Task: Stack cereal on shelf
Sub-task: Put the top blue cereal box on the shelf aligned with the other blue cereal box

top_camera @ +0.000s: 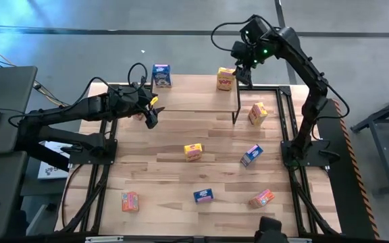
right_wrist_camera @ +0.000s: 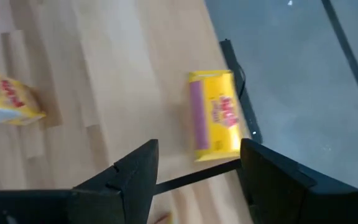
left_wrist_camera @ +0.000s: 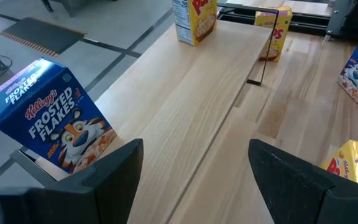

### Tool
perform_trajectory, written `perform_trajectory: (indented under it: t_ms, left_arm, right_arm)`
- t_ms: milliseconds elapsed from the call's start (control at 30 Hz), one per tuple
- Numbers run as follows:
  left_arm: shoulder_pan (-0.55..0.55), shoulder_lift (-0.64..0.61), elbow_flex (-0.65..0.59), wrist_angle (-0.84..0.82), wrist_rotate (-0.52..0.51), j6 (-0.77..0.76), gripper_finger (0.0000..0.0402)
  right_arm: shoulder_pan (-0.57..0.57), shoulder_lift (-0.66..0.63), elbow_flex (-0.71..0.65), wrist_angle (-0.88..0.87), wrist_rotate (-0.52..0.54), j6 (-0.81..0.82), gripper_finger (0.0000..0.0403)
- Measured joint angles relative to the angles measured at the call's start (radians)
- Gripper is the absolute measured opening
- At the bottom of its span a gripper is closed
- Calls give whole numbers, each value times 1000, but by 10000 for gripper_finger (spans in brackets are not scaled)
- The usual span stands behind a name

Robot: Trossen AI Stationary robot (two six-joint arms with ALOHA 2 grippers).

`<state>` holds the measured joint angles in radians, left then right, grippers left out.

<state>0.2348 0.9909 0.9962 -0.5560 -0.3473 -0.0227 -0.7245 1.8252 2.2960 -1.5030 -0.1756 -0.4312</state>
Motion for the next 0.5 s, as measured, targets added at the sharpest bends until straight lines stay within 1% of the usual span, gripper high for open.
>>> perform_trajectory:
  t_ms: [133, 400, 500]
  left_arm:
    - [0, 0, 0, 0, 0, 0, 282]
    - [0, 0, 0, 0, 0, 0, 282]
    - [0, 0, 0, 0, 0, 0, 282]
  right_arm:
    - [45, -2, 26, -71, 8, 25, 220]
    - [181, -52, 13, -69, 10, 84, 220]
    - [235, -76, 13, -69, 42, 119, 220]
